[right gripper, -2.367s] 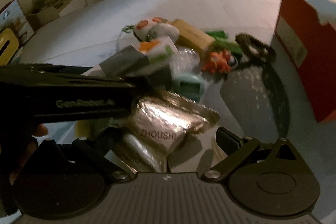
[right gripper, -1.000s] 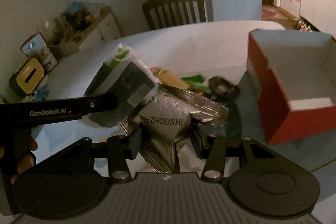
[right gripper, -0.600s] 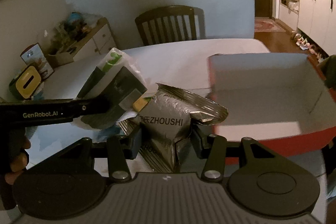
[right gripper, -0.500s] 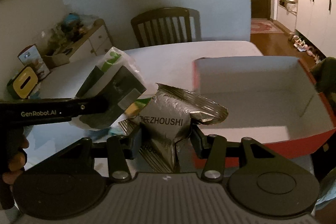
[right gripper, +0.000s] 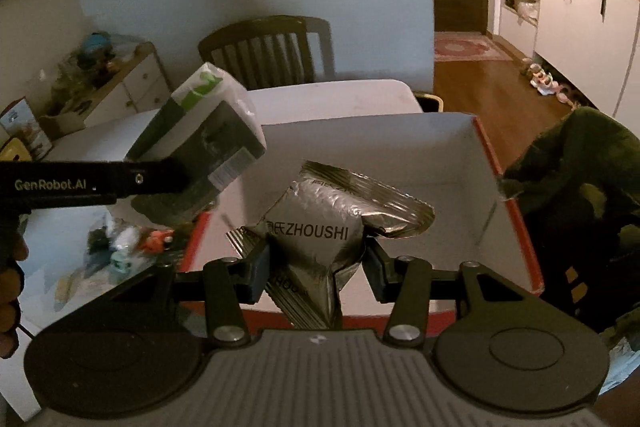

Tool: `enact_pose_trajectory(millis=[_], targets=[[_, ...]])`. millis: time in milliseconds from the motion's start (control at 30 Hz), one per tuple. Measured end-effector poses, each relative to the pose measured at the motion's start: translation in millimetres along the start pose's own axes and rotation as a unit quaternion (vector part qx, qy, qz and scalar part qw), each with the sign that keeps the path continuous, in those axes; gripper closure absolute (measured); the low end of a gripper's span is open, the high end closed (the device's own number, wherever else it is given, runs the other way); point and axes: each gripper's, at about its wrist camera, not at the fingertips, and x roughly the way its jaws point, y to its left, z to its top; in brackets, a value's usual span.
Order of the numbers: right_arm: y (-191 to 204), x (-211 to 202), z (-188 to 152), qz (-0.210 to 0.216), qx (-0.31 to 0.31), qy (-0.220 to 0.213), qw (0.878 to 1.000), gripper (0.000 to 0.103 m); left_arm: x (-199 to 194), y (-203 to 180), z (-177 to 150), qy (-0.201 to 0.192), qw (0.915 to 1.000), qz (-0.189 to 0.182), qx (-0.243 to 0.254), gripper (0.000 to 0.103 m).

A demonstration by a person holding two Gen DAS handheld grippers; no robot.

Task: Organize objects
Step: 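Carry the grey bag with the left tool while the right tool carries the foil packet into the shoebox, then open both tools to drop the bag and foil packet into the shoebox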

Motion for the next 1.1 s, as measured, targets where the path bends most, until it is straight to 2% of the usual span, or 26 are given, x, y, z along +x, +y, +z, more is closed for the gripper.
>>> enact_pose_trajectory(millis=[200, 333, 633, 867, 1100], targets=[[-27, 22, 5, -0.009, -0.010, 0.013, 1.000, 0.055, 45, -28, 14, 0.023, 0.9993, 0.001, 0.030, 0.055], [-41, 45, 8, -0.008, -0.011, 0.038, 0.999, 0.055, 77, -38, 20, 0.033, 0.9983, 0.007, 0.048, 0.055], [-62, 89, 1, -0.012, -0.018, 0.091, 0.996, 0.055, 146, -51, 16, 0.095, 0.9927, 0.017, 0.072, 0.055], [-68, 112, 8, -0.011, -0.021, 0.129, 0.991, 0.055, 179, -57, 16, 0.142, 0.9853, 0.028, 0.091, 0.055], [-75, 133, 12, -0.008, -0.006, 0.180, 0.984, 0.055, 195, -55, 11, 0.169, 0.9791, 0.034, 0.107, 0.054]])
